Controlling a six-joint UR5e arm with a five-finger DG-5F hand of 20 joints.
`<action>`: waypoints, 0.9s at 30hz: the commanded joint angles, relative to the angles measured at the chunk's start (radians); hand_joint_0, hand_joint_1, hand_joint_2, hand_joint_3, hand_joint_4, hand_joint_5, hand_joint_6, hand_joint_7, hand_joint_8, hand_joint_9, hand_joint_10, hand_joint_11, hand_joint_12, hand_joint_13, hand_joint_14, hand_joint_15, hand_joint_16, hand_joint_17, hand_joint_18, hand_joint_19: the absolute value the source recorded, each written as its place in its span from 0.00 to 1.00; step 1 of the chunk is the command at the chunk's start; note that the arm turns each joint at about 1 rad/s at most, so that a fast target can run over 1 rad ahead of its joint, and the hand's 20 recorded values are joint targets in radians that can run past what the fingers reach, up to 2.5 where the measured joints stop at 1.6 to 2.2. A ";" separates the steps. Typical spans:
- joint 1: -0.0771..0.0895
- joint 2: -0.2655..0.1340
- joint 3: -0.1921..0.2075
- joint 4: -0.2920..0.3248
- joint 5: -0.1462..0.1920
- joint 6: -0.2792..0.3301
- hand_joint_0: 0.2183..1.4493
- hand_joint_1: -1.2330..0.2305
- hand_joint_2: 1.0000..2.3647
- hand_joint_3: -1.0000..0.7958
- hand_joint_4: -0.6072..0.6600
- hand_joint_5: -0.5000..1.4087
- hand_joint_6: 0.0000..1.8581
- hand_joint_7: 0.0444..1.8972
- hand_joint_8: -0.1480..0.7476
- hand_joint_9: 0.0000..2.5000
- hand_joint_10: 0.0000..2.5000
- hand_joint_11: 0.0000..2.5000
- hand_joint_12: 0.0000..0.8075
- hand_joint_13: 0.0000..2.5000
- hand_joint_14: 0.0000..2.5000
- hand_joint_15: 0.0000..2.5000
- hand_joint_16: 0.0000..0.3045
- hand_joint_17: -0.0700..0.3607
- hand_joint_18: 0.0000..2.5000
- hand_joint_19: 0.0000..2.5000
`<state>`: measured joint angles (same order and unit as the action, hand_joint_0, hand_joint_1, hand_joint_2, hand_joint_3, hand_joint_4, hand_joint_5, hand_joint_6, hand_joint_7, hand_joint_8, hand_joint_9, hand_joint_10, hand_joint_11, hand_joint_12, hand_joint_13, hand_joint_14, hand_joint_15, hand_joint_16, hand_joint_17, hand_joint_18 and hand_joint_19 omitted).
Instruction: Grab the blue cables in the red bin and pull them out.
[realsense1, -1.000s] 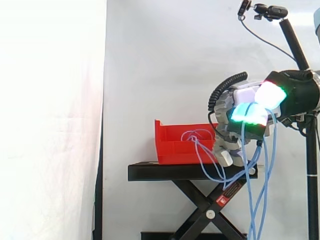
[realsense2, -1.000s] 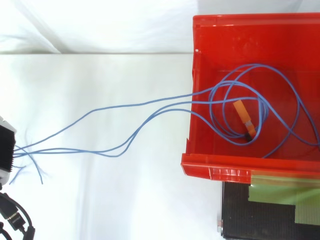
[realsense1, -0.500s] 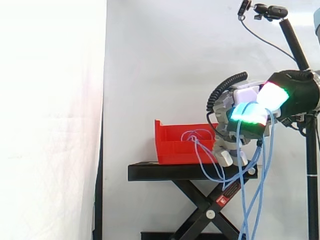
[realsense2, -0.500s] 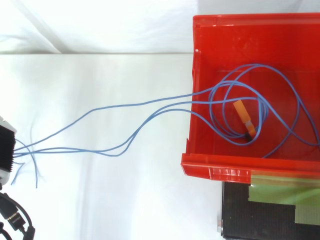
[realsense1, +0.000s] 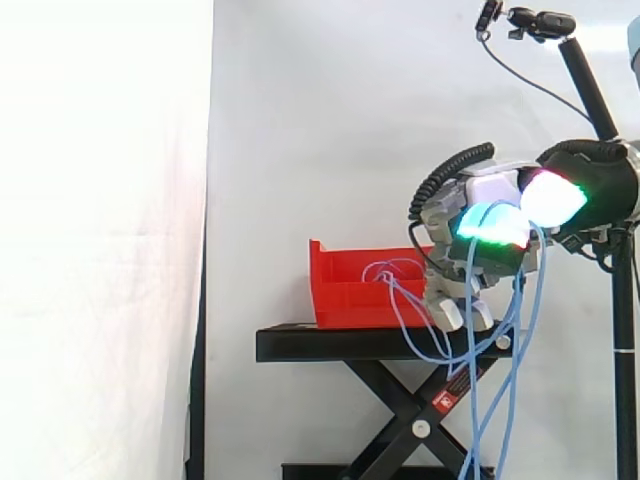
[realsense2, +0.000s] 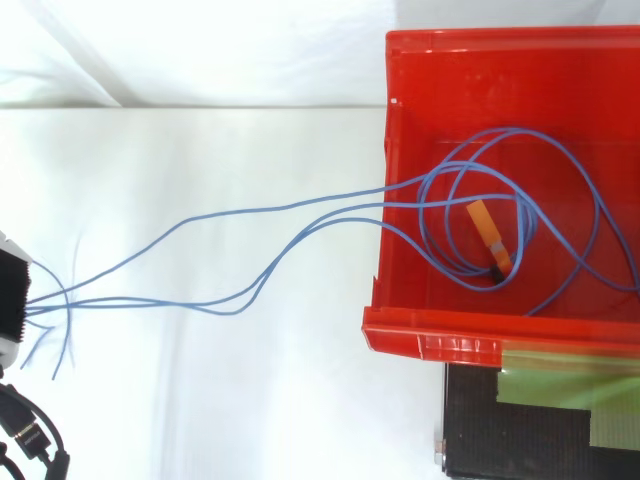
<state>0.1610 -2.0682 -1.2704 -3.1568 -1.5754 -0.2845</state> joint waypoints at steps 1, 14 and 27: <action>0.000 0.000 0.000 0.003 0.000 0.000 0.42 0.07 0.00 0.00 0.67 0.60 0.44 0.25 0.44 0.33 0.01 0.37 0.42 0.30 0.01 0.28 0.18 0.44 0.29 0.38; 0.000 -0.001 0.000 0.008 0.000 0.000 0.40 0.10 0.00 0.00 0.68 0.62 0.39 0.26 0.43 0.32 0.01 0.36 0.43 0.30 0.01 0.28 0.18 0.45 0.29 0.38; 0.000 0.000 0.000 0.009 0.000 0.000 0.44 0.10 0.00 0.00 0.66 0.67 0.39 0.28 0.43 0.34 0.01 0.36 0.42 0.30 0.01 0.28 0.17 0.43 0.28 0.39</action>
<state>0.1610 -2.0682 -1.2701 -3.1478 -1.5754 -0.2845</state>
